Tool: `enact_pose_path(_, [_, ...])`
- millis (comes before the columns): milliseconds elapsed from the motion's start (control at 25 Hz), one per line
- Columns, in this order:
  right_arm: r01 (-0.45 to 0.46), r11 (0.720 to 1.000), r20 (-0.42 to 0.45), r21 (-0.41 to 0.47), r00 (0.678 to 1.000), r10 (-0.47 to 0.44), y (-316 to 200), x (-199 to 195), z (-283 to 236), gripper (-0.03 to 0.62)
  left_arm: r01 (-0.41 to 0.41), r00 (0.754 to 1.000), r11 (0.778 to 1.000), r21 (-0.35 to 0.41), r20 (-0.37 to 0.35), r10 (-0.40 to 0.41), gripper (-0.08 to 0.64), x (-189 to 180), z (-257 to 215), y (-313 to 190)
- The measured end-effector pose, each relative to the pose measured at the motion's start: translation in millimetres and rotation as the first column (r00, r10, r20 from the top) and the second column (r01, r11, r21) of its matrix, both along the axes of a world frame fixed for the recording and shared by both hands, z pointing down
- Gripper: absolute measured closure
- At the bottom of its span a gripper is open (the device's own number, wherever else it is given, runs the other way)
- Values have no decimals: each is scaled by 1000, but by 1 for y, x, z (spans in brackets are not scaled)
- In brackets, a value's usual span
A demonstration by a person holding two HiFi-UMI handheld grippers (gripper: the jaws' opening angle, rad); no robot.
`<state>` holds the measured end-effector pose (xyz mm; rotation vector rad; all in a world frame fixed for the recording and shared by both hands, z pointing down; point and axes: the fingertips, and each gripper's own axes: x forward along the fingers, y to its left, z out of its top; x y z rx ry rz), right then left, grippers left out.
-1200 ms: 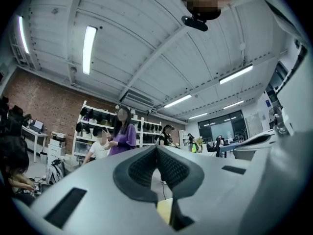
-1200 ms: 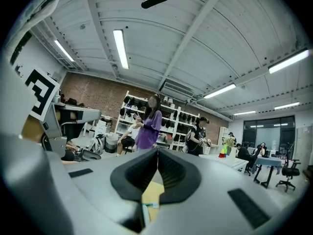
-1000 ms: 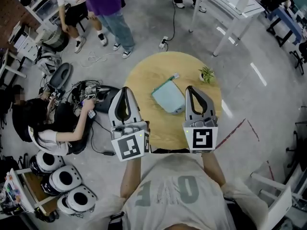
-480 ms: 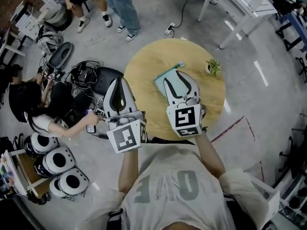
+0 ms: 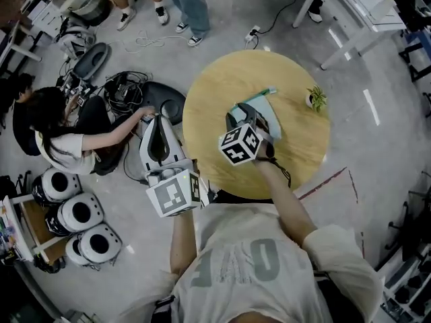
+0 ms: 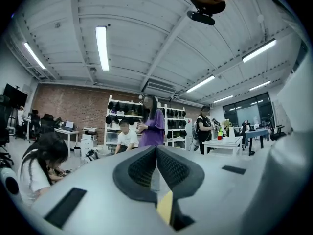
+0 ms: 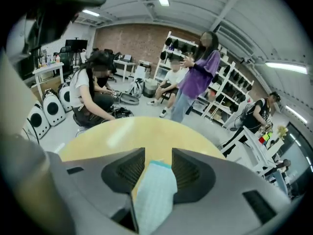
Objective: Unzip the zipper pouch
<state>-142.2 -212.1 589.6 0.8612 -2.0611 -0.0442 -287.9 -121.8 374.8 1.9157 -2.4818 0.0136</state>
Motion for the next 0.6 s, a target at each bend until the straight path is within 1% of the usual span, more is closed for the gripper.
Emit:
enact_pose_path(120, [-15,998,-76,-59,997,10,-4,-1,33,414,41,999,999,-20,0,-41,532,-20,10,7])
enact_pose_path(240, [-38,994,-124,-104,992,25,-6,0,58,414,72,997,997,-38,-7,-72,532,-34,21,12])
enact_pose_path(400, [-66,990,-161,-125,986,45,-9,3,71,439,91,996,995,-51,-15,-91,532,-45,31,15])
enact_pose_path(600, [-91,985,-186,-148,981,63,-11,8,79,464,86,996,995,-56,-20,-87,532,-45,34,14])
